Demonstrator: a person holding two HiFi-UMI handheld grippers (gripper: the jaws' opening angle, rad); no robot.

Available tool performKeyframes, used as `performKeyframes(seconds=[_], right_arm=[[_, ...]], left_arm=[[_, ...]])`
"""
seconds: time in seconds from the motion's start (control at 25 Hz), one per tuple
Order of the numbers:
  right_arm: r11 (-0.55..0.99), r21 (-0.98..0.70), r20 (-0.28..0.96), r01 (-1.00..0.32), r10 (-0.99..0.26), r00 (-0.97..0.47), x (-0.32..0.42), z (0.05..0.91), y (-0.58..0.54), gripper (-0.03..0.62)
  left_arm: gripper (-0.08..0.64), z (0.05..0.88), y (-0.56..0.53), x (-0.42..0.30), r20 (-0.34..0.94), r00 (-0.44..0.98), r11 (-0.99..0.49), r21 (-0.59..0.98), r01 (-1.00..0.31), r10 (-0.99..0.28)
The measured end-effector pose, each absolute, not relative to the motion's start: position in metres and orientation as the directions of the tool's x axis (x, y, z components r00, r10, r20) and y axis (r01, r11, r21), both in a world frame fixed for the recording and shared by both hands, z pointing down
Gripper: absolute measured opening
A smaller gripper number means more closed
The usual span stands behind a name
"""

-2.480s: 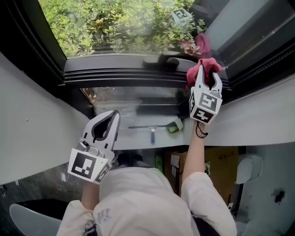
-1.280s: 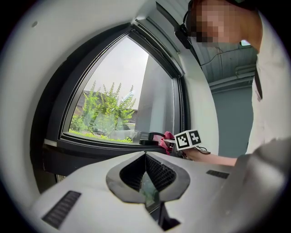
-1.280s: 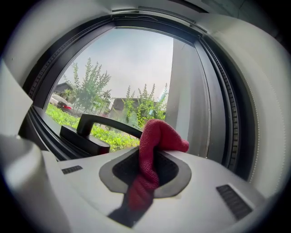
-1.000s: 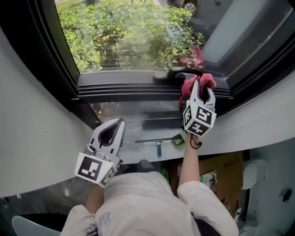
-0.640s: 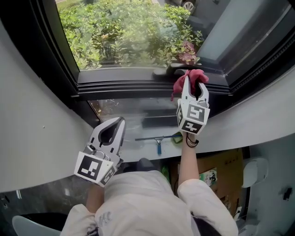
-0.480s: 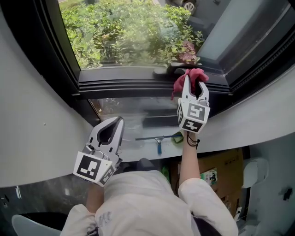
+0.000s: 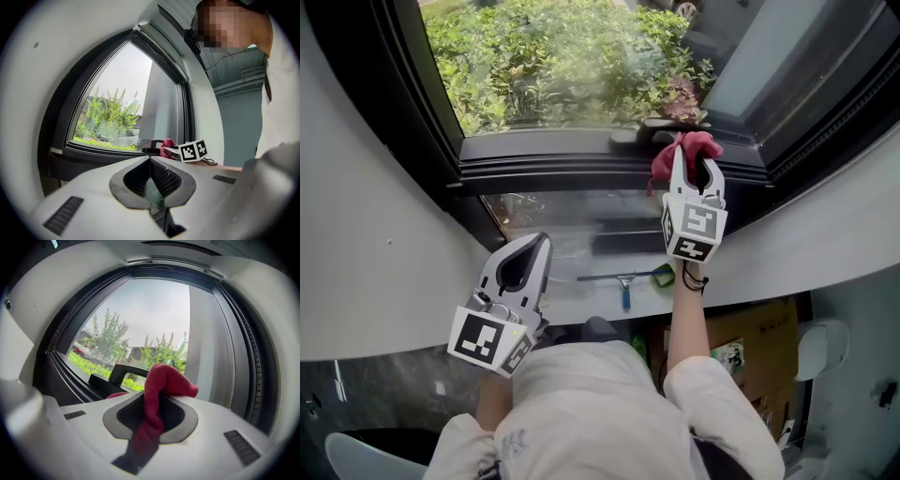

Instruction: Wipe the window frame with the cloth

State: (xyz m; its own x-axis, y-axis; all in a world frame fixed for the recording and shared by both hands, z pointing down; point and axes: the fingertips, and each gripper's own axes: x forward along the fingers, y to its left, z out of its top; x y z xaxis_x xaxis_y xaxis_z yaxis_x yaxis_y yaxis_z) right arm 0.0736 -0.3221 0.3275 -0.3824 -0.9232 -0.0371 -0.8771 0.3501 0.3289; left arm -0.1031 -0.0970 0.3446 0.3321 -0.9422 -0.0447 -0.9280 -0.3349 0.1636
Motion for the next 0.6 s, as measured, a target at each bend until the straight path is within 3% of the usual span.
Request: performKeyframes(seconds=[0.2, 0.32, 0.6], right_arm=[[0.416, 0.394, -0.042, -0.820, -0.883, -0.468, 0.075, 0.323, -0.319, 0.072], [0.370, 0.462, -0.090, -0.806, -0.884, -0.458, 0.099, 0.310, -0.317, 0.083], [0.122, 0.410, -0.144, -0.904, -0.970, -0.196, 0.226, 0.297, -0.347, 0.083]], left_arm=[[0.011, 0.341, -0.098, -0.100, -0.043, 0.331, -0.333, 0.149, -0.931, -0.943], [0.011, 0.340, -0.101, -0.099, -0.036, 0.328, -0.330, 0.141, -0.933, -0.944], [0.011, 0.341, -0.110, -0.099, -0.019, 0.326, -0.326, 0.126, -0.937, -0.945]])
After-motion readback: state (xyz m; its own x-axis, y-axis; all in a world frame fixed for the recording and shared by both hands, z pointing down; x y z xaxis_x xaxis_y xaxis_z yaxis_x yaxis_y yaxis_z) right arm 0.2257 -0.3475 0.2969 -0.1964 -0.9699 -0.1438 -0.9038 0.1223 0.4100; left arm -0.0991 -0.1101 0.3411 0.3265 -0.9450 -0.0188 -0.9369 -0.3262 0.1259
